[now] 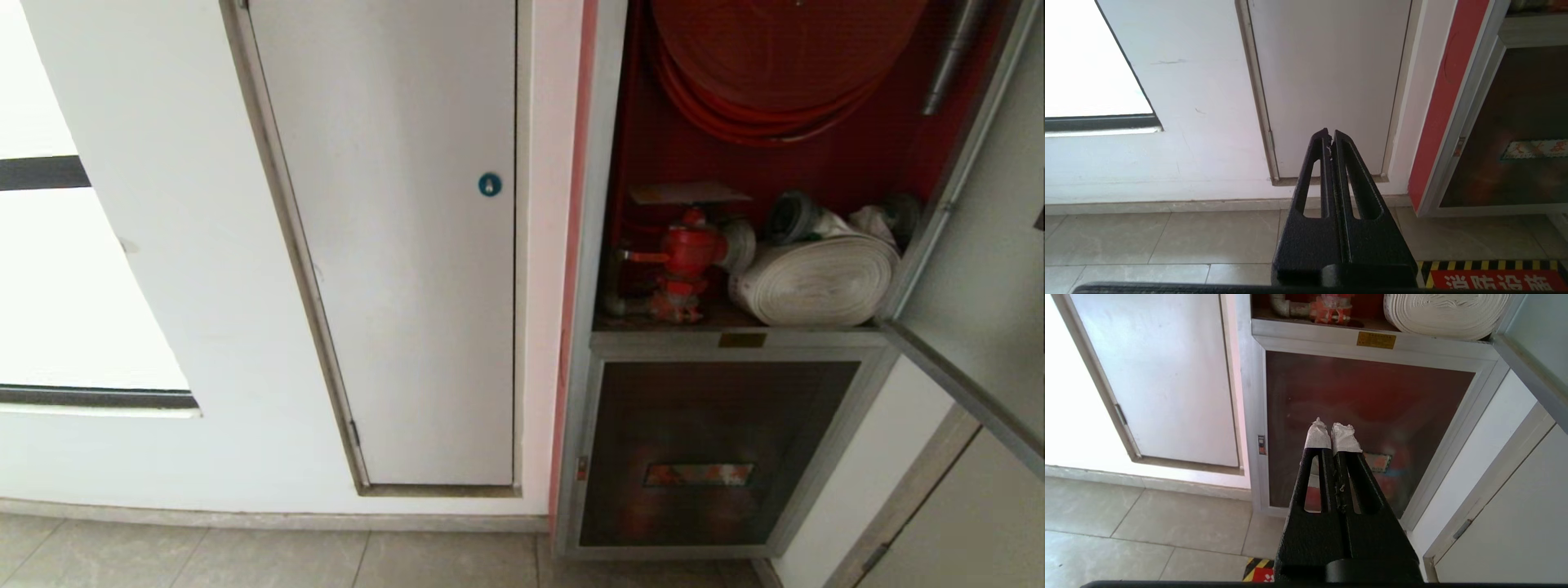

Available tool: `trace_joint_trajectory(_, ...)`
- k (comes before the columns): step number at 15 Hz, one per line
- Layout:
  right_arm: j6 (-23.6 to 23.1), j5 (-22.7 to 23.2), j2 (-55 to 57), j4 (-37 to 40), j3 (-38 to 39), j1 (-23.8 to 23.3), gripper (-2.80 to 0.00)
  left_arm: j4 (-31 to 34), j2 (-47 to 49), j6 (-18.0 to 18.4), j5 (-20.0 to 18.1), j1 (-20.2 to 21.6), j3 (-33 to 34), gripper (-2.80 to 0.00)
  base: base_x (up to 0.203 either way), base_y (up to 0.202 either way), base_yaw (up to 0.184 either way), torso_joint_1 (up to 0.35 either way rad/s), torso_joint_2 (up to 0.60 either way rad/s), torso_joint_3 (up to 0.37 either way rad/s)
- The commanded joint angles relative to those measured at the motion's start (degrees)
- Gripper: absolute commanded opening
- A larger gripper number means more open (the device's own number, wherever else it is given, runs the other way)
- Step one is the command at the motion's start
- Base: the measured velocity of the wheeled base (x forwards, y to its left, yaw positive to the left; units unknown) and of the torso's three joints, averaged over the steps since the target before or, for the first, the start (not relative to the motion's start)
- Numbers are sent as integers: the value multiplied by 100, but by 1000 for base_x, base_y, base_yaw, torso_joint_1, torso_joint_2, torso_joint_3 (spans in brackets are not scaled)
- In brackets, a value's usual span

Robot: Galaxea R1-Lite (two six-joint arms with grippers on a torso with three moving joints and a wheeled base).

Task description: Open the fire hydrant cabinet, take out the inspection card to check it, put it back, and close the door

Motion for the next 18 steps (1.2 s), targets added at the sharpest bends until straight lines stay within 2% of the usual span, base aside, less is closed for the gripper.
trace_joint_trajectory(1,-5,6,9,4,0,0,-280,-1,7,1,2,3,9,-280,115,0,-6,1,-3,-2)
trace_joint_trajectory(18,-5,6,9,-3,0,0,-280,-1,7,1,2,-1,9,-280,197,0,0,4,2,2)
